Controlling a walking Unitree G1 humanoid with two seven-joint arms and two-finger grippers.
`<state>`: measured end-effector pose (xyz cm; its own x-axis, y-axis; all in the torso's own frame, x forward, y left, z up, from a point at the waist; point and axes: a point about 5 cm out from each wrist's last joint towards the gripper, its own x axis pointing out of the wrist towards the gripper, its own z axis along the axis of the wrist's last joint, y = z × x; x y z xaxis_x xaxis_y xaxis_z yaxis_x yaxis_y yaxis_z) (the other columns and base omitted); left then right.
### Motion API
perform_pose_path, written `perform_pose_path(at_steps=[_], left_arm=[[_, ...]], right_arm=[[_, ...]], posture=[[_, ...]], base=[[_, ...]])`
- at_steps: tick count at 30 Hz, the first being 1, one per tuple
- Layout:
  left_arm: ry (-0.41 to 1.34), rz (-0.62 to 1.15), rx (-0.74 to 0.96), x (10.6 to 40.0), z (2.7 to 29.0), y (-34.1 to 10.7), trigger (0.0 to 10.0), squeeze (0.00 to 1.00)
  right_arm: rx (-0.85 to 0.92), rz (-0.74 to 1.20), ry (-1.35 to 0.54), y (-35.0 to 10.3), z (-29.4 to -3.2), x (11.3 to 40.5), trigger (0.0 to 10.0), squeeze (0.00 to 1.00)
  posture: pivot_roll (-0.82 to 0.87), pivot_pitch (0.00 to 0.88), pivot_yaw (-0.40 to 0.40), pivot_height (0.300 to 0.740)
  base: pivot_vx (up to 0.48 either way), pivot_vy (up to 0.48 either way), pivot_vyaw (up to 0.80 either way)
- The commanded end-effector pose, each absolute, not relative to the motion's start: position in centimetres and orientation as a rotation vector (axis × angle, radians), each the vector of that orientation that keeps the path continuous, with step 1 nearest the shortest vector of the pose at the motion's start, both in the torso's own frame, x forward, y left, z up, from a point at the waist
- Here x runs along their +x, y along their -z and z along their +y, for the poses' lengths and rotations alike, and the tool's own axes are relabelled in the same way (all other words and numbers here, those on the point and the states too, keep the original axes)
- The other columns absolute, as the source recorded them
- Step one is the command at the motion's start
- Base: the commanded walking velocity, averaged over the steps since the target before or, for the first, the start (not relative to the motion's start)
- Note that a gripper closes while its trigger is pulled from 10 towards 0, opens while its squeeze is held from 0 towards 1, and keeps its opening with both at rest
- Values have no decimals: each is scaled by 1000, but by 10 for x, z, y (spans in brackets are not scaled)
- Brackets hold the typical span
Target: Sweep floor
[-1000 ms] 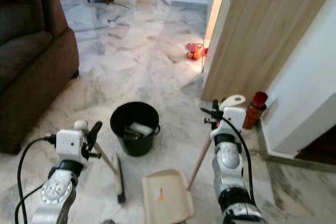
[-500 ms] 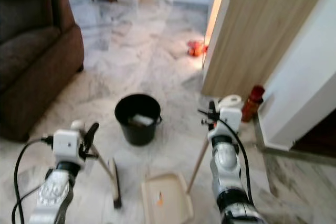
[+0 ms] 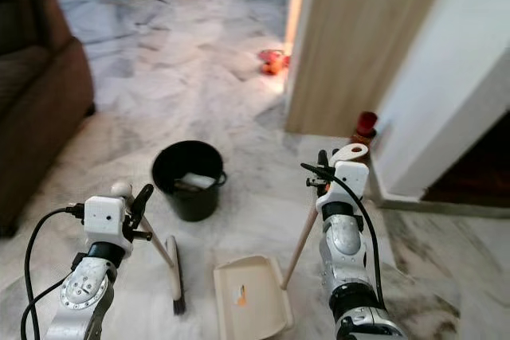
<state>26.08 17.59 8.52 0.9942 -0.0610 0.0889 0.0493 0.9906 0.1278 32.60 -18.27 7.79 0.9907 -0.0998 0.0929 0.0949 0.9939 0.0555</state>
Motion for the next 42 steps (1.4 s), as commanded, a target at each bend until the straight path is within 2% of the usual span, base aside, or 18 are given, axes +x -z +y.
perform_pose_path(at_steps=[1, 28, 42], left_arm=[[78, -108, 134, 264, 172, -89, 10000, 0], [79, -105, 183, 266, 173, -89, 10000, 0], [80, -108, 187, 267, 174, -90, 10000, 0]], right_arm=[[50, -114, 102, -83, -183, 329, 10000, 0], [49, -102, 112, -81, -183, 328, 10000, 0], [50, -98, 118, -80, -183, 328, 10000, 0]], posture=[[20, 36, -71, 740], [19, 56, -68, 740], [20, 57, -64, 740]], base=[[0, 0, -800], [0, -66, -800], [0, -262, -800]])
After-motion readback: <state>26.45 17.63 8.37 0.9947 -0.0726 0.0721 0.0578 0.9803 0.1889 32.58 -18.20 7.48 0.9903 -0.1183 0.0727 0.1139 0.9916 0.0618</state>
